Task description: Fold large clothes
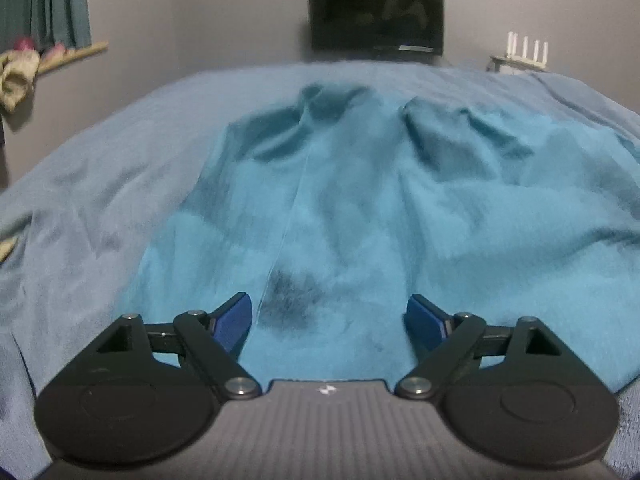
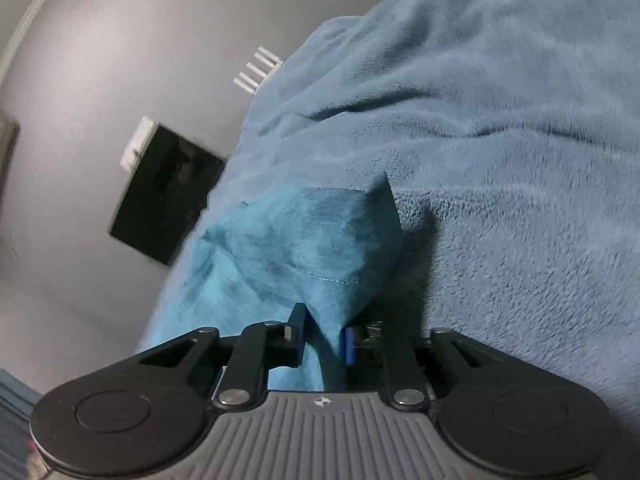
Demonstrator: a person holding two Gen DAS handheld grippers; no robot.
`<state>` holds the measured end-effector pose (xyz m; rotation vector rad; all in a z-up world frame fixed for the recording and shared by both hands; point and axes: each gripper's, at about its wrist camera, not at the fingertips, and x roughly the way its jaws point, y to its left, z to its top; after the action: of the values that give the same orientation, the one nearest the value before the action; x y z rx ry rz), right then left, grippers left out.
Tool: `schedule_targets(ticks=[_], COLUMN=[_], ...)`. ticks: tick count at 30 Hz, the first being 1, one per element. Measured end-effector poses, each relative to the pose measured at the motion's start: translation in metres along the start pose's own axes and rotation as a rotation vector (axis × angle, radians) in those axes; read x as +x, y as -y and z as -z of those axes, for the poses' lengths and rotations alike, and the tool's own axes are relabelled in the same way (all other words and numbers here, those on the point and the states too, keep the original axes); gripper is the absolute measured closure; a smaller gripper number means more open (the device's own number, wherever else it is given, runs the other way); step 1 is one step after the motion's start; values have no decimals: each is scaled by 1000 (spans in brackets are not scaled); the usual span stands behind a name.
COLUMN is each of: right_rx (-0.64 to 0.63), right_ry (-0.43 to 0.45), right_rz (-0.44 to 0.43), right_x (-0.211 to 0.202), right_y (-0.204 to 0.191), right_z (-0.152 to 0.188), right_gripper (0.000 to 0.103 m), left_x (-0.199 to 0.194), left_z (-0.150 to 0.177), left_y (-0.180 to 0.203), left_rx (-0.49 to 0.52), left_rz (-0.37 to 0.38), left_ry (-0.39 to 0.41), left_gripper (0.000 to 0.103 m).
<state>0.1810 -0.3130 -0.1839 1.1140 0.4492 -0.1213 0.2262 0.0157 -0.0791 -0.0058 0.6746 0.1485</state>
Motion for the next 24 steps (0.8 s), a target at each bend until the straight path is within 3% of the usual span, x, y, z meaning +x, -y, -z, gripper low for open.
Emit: schedule_targets(ticks=[3, 6, 9, 13, 18, 21, 24], right_rx=[50, 143, 199, 114, -35, -169, -116], right_ry=[-15, -63, -81, -60, -31, 14, 32], right_rz=[-47, -81, -108, -84, -59, -11, -10], right_x=[5, 15, 20, 22, 21, 22, 29], right_y=[2, 10, 13, 2, -11, -24, -16], right_z=[1, 7, 12, 14, 17, 15, 6], right_gripper=[48, 45, 47, 58, 58, 58, 55], left_x=[-16, -30, -35, -22, 24, 38, 44], left_z=[-8, -15, -23, -31, -18, -13, -12], left_y=[17, 44, 76, 108, 125, 120, 116], left_rx=[66, 157, 225, 202, 199, 167, 139], left_rz=[23, 91, 140, 227, 221, 237, 251], left_ry=[100, 210, 253, 176, 10, -26, -35], left_gripper=[17, 17, 17, 17, 17, 10, 6])
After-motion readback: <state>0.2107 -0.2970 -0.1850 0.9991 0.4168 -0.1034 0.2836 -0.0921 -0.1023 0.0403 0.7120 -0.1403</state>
